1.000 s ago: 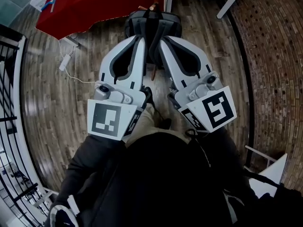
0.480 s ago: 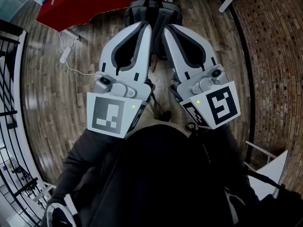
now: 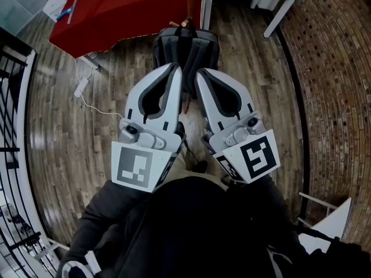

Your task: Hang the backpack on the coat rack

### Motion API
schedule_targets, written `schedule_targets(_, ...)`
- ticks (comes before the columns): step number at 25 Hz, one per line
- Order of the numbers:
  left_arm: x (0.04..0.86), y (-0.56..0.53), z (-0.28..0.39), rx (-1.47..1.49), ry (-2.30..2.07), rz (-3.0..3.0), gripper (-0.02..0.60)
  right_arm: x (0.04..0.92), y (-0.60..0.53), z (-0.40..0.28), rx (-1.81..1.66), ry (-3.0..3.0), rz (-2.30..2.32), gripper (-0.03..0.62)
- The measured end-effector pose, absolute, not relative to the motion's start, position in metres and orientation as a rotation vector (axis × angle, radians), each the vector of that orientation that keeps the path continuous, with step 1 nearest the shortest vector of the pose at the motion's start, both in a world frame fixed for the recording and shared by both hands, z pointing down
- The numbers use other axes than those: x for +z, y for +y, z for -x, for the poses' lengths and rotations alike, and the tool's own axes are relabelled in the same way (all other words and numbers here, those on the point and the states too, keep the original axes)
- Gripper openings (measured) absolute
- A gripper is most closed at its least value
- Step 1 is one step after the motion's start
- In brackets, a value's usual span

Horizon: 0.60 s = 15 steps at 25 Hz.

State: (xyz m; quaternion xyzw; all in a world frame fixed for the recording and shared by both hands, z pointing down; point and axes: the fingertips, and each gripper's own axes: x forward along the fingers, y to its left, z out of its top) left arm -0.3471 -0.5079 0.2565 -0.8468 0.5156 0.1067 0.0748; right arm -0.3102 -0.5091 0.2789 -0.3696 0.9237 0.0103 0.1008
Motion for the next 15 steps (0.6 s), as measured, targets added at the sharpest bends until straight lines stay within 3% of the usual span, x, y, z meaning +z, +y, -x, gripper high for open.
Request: schedule_targets(15,0.241,-0.507,0.350,0.346,1.526,2.490,0.009,0.262,-0.508,0.317,0.105,2.723,1.027,0.006)
